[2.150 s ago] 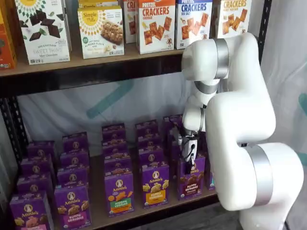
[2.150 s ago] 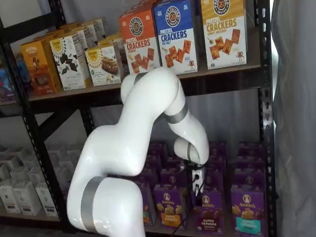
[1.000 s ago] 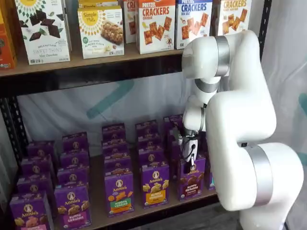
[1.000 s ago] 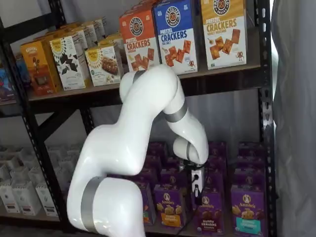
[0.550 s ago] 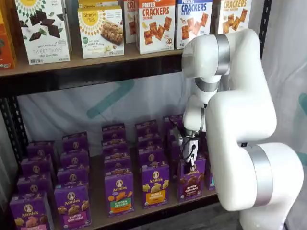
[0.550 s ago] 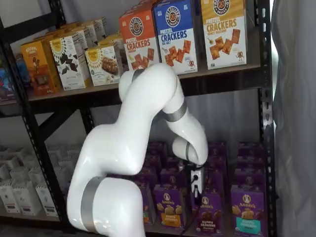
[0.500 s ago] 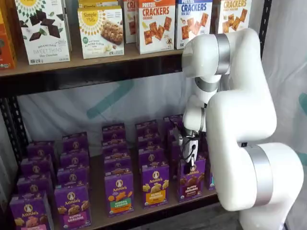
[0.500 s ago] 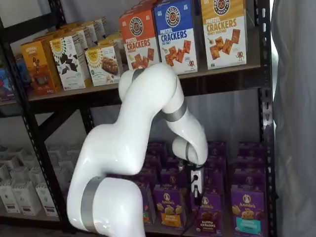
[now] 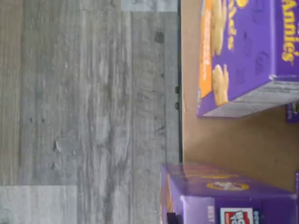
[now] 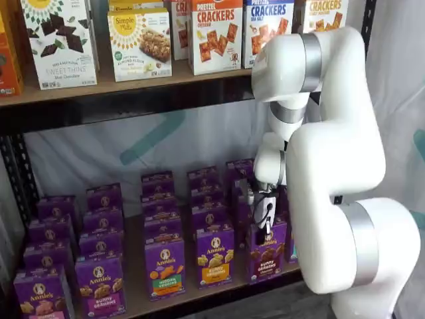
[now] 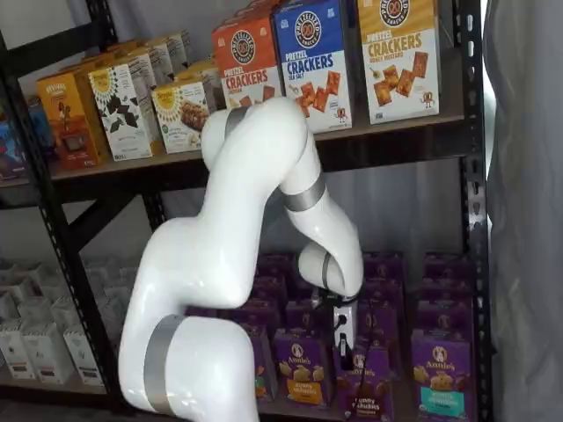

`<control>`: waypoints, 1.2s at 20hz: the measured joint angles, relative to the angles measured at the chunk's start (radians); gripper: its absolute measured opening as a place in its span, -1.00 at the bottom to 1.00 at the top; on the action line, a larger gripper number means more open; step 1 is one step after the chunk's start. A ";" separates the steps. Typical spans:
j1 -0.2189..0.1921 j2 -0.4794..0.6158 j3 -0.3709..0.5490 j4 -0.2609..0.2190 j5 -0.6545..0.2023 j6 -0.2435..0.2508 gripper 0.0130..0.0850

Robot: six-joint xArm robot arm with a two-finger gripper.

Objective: Pick up the purple box with a brown patch in the center, on the bottom shelf, the fifth box from the left

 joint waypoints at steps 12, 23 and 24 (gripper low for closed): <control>0.017 -0.175 0.199 -0.043 0.001 0.055 -0.44; 0.022 -0.282 0.301 -0.059 0.024 0.076 -0.44; 0.021 -0.290 0.306 -0.053 0.029 0.070 -0.44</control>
